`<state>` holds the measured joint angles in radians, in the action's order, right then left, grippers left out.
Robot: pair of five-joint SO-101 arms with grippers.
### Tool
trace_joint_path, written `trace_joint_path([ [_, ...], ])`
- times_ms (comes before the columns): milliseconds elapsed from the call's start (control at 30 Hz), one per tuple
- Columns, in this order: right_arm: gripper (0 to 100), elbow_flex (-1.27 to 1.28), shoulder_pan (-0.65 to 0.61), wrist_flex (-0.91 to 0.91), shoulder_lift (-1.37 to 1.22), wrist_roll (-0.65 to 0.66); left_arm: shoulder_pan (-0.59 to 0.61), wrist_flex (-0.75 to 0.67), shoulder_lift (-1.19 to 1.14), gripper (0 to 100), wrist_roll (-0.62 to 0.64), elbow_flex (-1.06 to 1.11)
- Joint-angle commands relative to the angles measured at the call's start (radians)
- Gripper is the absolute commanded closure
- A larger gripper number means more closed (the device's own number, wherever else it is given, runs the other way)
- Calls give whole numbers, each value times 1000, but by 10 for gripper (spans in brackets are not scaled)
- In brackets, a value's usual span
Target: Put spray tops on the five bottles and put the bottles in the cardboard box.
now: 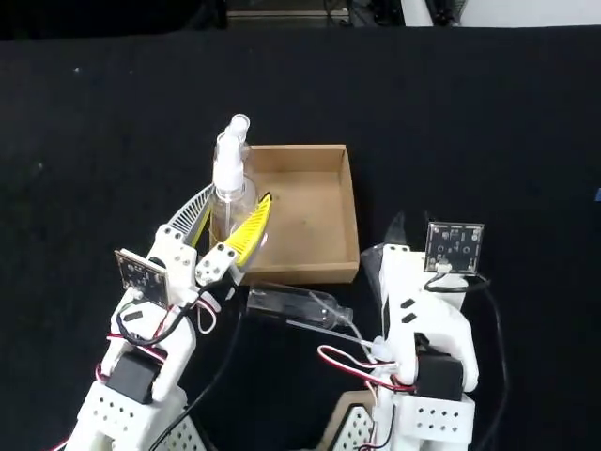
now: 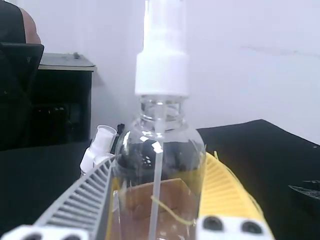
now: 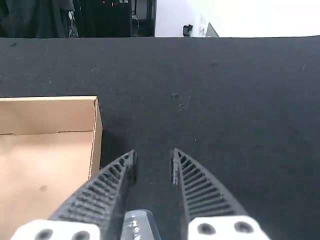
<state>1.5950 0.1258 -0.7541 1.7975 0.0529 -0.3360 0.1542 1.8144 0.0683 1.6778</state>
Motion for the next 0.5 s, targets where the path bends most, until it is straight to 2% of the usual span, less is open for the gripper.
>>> trace_joint_path([
  [0, 903, -1, 18, -3, 97, -6, 18, -68, 2, 970, 2, 21],
  [200, 903, -1, 18, -3, 97, -6, 84, -241, -256, 970, 2, 28],
  [367, 903, 1, 18, -5, 97, -6, 88, -557, -528, 970, 9, 28],
  [467, 903, 1, 18, -5, 97, -6, 81, -652, -644, 970, 9, 19],
])
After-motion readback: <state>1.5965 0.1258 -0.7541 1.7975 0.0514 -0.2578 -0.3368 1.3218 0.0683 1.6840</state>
